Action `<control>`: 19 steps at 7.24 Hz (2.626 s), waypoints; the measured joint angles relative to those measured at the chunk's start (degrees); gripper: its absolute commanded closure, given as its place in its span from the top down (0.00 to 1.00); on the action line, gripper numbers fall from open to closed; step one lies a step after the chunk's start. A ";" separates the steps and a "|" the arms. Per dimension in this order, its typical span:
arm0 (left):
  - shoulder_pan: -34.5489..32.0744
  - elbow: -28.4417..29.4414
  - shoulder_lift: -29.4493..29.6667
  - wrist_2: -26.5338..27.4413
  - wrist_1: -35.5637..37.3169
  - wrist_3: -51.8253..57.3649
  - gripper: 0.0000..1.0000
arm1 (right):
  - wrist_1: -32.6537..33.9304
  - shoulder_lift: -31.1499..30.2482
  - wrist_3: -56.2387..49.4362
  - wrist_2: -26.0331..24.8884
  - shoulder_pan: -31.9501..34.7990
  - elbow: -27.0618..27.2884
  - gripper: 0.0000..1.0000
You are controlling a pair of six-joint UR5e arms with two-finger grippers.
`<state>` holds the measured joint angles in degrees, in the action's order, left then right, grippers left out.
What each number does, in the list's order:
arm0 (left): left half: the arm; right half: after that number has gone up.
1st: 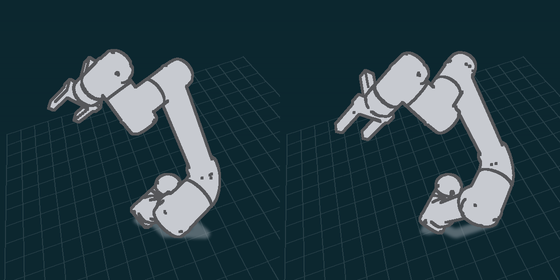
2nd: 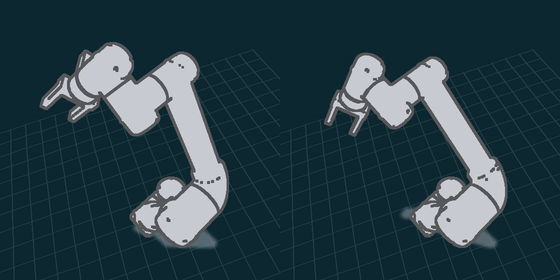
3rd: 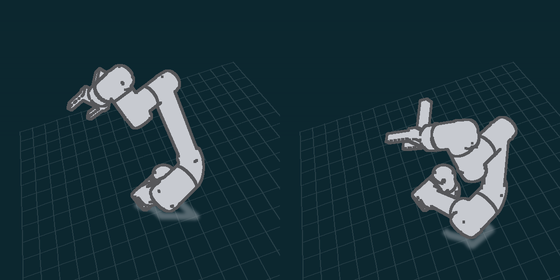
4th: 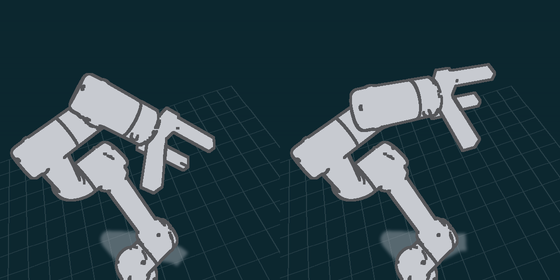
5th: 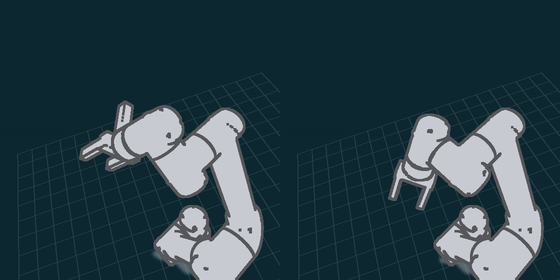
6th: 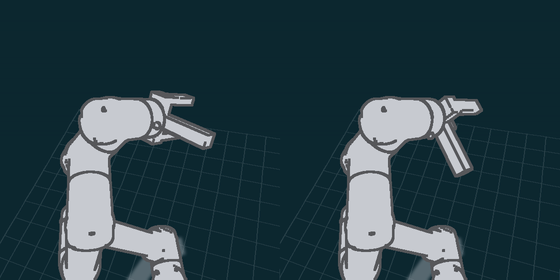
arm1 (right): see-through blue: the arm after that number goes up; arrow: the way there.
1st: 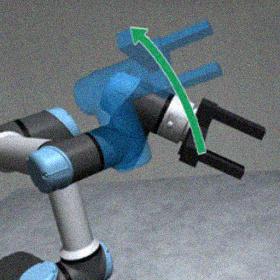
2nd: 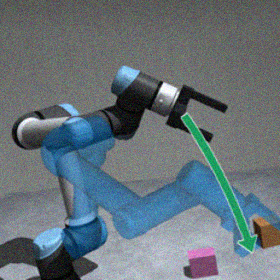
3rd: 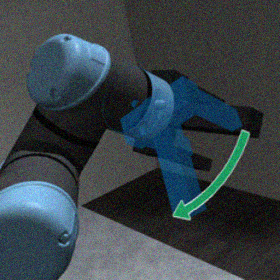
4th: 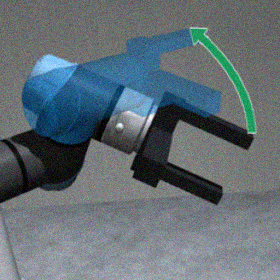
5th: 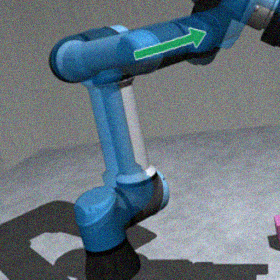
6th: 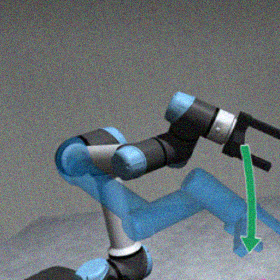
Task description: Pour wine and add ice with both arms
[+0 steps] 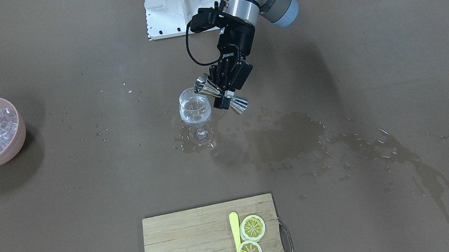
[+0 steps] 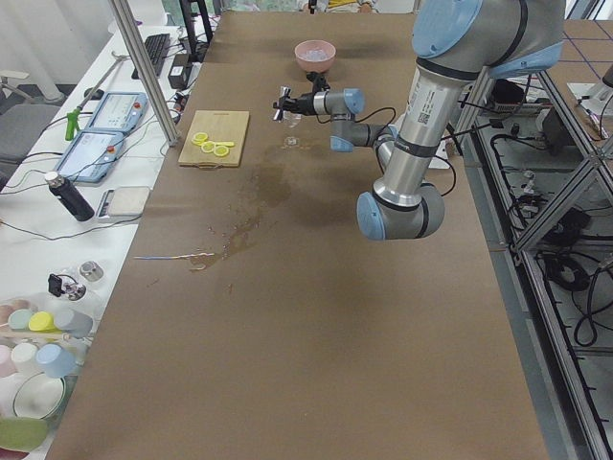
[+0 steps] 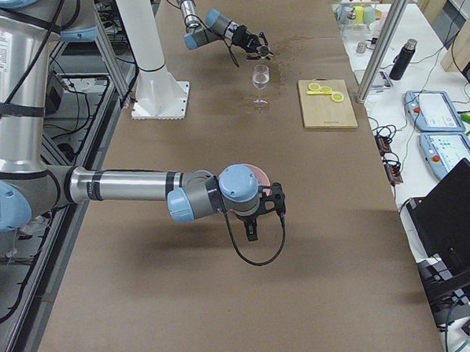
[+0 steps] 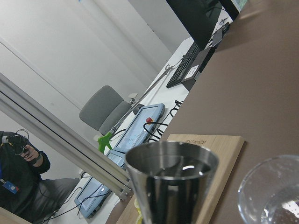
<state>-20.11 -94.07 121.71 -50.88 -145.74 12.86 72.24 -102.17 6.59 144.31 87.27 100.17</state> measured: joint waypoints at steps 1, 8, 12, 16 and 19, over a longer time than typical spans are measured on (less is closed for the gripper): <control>0.12 -0.16 0.22 1.28 1.86 2.01 0.00 | 0.00 0.05 0.00 -0.03 0.00 -0.07 1.00; 0.34 -0.52 1.21 7.23 5.86 17.85 0.00 | -0.02 1.06 0.00 -0.08 0.00 -1.41 1.00; 2.72 -0.54 1.73 12.50 7.98 24.08 0.00 | 0.00 2.81 0.06 0.09 0.00 -3.26 1.00; 4.57 -0.43 2.96 17.09 9.11 31.84 0.00 | 0.02 3.16 0.09 0.12 0.00 -3.95 1.00; 5.34 -1.22 4.28 19.79 8.72 31.62 0.00 | 0.03 4.13 0.44 0.35 0.00 -4.52 1.00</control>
<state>-14.78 -95.30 125.98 -31.10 -137.02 44.47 72.27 -98.04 7.03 144.66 87.28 95.65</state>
